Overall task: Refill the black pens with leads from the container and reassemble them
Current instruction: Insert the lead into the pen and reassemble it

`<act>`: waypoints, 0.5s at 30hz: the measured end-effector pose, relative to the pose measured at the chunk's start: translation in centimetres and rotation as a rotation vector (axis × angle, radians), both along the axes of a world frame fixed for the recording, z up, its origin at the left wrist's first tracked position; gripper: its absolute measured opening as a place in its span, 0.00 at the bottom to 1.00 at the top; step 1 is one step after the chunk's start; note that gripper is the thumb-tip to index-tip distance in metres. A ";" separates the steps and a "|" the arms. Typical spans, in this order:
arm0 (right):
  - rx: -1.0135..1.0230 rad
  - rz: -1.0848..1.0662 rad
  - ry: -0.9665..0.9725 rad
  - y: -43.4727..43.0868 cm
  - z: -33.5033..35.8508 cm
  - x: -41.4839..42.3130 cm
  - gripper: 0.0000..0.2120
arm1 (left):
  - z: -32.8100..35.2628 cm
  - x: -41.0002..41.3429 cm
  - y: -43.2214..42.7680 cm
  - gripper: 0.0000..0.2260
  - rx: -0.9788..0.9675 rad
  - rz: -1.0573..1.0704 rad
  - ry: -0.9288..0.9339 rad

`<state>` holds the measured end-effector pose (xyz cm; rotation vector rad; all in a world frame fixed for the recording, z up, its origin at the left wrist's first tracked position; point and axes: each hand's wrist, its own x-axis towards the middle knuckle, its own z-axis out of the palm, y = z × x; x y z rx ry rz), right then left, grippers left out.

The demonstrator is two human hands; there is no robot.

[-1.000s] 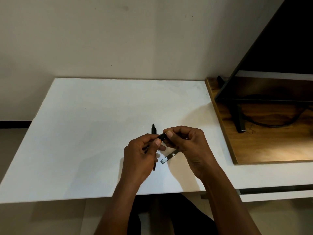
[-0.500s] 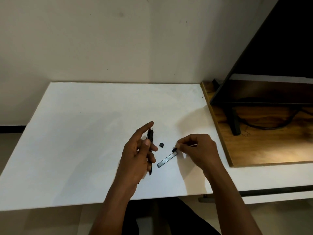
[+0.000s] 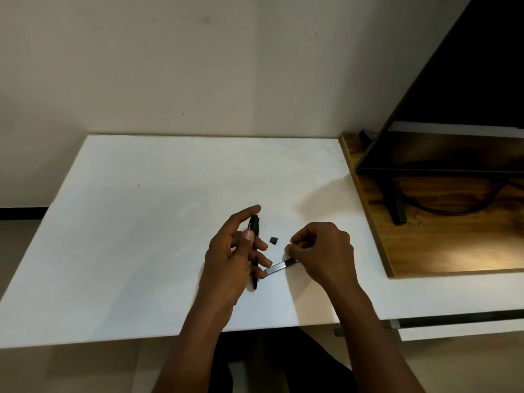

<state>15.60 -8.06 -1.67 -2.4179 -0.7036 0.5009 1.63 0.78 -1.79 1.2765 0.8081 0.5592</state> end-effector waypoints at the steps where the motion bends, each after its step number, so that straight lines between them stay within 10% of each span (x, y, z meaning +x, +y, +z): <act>1: -0.002 0.004 -0.009 0.1 0.0 -0.1 0.06 | 0.0 0.0 0.0 0.17 -0.013 -0.003 -0.002; 15: 0.187 -0.014 -0.012 0.6 0.1 -0.7 0.07 | 0.5 0.3 -0.2 0.09 -0.029 0.013 0.107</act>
